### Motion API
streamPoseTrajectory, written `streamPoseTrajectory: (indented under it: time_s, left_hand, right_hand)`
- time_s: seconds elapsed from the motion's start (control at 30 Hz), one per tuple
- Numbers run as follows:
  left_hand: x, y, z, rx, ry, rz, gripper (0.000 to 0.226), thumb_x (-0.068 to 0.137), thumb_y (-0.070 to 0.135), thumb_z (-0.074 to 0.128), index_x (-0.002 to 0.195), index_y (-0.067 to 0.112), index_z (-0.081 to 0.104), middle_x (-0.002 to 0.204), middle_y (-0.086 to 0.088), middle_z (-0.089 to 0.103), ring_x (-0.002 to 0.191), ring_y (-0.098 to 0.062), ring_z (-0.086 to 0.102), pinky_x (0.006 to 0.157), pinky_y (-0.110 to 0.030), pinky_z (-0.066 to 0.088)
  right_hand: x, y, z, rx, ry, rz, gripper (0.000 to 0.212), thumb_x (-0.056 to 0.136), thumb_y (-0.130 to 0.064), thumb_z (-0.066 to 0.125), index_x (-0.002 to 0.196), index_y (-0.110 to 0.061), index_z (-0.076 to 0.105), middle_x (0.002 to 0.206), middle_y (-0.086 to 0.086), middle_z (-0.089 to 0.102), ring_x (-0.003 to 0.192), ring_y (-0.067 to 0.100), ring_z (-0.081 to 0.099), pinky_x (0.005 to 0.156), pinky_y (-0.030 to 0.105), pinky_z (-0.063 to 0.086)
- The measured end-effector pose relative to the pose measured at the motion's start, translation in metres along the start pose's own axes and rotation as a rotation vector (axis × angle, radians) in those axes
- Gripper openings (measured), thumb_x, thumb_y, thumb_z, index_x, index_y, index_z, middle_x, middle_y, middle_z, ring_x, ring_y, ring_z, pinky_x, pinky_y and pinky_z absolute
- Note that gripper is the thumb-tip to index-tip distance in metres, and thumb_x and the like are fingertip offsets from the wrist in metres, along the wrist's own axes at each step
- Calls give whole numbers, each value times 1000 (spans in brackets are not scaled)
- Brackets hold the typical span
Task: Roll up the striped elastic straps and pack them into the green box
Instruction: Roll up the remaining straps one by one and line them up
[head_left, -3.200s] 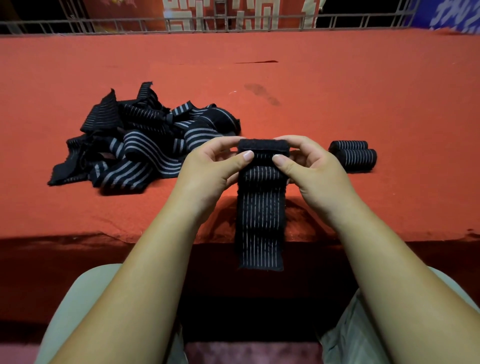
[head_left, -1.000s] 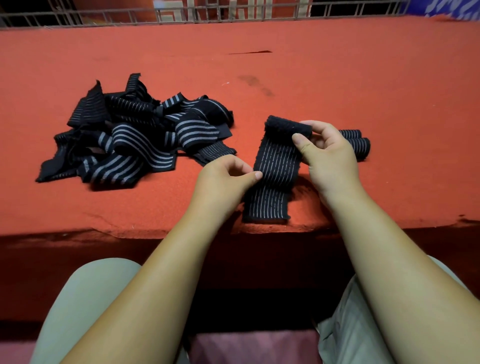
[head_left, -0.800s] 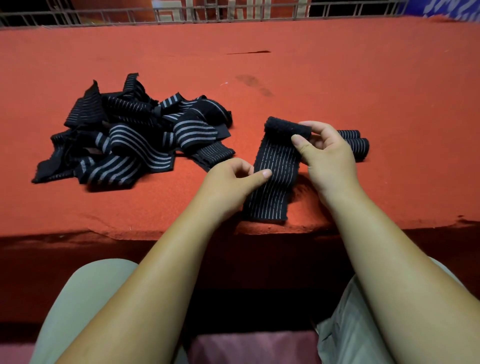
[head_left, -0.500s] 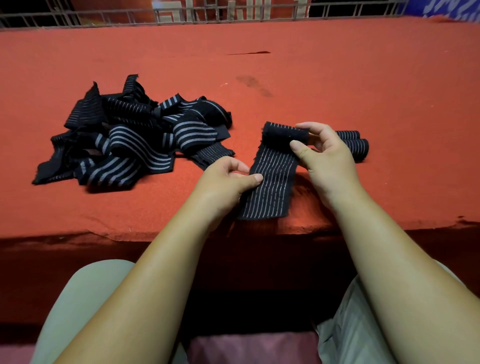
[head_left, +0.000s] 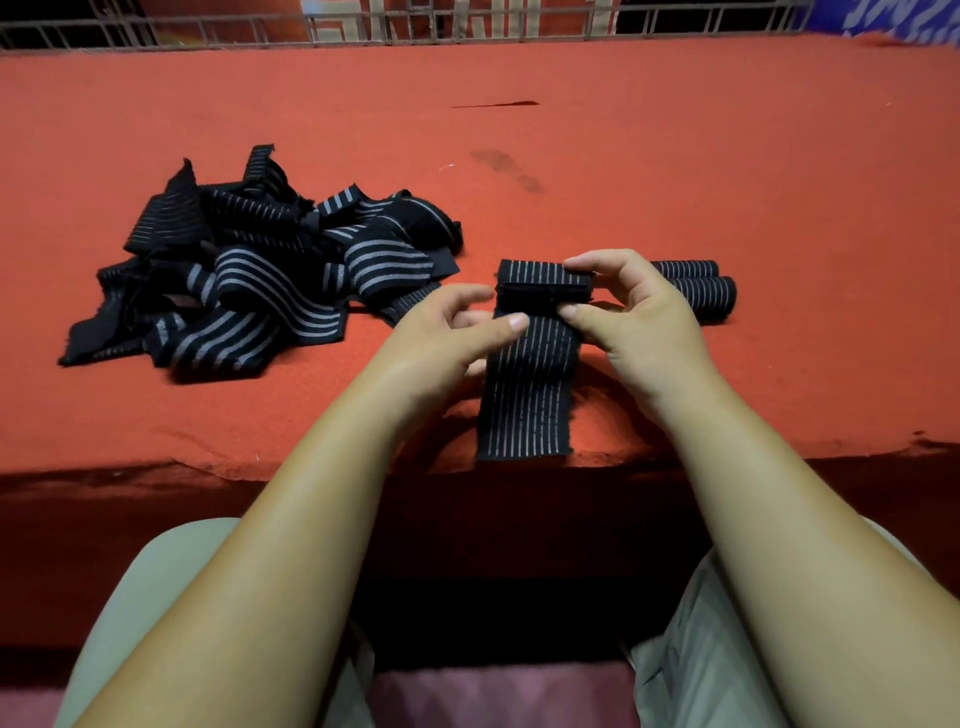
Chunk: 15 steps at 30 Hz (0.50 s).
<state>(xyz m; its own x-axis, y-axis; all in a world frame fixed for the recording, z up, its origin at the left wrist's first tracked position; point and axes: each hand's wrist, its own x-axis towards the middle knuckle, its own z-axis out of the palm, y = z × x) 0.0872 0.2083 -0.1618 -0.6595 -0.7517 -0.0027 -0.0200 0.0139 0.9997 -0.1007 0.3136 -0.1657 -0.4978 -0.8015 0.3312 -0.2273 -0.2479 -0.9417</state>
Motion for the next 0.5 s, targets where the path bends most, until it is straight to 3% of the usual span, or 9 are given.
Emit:
streamPoseTrajectory:
  time_s: [0.1, 0.17, 0.23, 0.3, 0.37, 0.43, 0.5]
  left_hand:
    - [5, 3, 4, 21, 34, 104, 51, 95, 29, 82, 142, 34, 63, 105, -9, 72, 112, -27, 76, 106, -55, 59]
    - [7, 5, 5, 17, 39, 149, 47, 98, 20, 80, 141, 33, 65, 98, -9, 70, 106, -25, 76, 105, -59, 58]
    - [8, 7, 5, 2, 48, 168, 44, 99, 13, 77, 140, 26, 65, 104, -20, 74, 109, -33, 77, 101, -58, 60]
    - [7, 8, 5, 25, 55, 202, 42, 99, 11, 76, 138, 24, 66, 107, -28, 72, 103, -33, 78, 89, -49, 66]
    - [7, 8, 5, 84, 97, 262, 42, 98, 8, 77, 135, 25, 68, 94, -18, 67, 85, -17, 71, 74, -35, 61]
    - [9, 8, 6, 118, 150, 311, 44, 95, 5, 78, 133, 26, 69, 90, -11, 64, 81, -9, 63, 73, -32, 58]
    - [9, 8, 8, 128, 189, 342, 47, 94, 3, 79, 133, 26, 71, 93, -15, 70, 85, -11, 67, 80, -34, 61]
  right_hand:
    - [-1, -1, 1, 12, -32, -19, 43, 91, 5, 76, 115, -30, 74, 122, -1, 72, 98, 18, 71, 94, 47, 64]
    - [-1, -3, 1, 5, -43, -37, 43, 90, 4, 76, 117, -29, 73, 120, -2, 72, 100, 17, 71, 95, 47, 62]
    - [-1, -5, 0, -6, -52, -48, 41, 91, 3, 76, 119, -27, 73, 120, -2, 73, 102, 17, 71, 93, 43, 61]
    - [-2, -6, -1, -11, -57, -50, 41, 92, 3, 76, 122, -25, 72, 121, 1, 73, 106, 19, 72, 96, 41, 61]
    - [-2, -7, -1, -3, -60, -43, 42, 93, 1, 76, 126, -25, 71, 123, 4, 74, 109, 17, 72, 97, 38, 61]
    - [-2, -8, 0, 49, -32, -11, 39, 97, -5, 75, 132, -21, 69, 123, 5, 77, 109, 11, 73, 90, 30, 59]
    - [-1, -9, 0, 64, 11, 10, 33, 101, -11, 73, 133, -13, 70, 120, 4, 79, 105, 8, 74, 85, 25, 58]
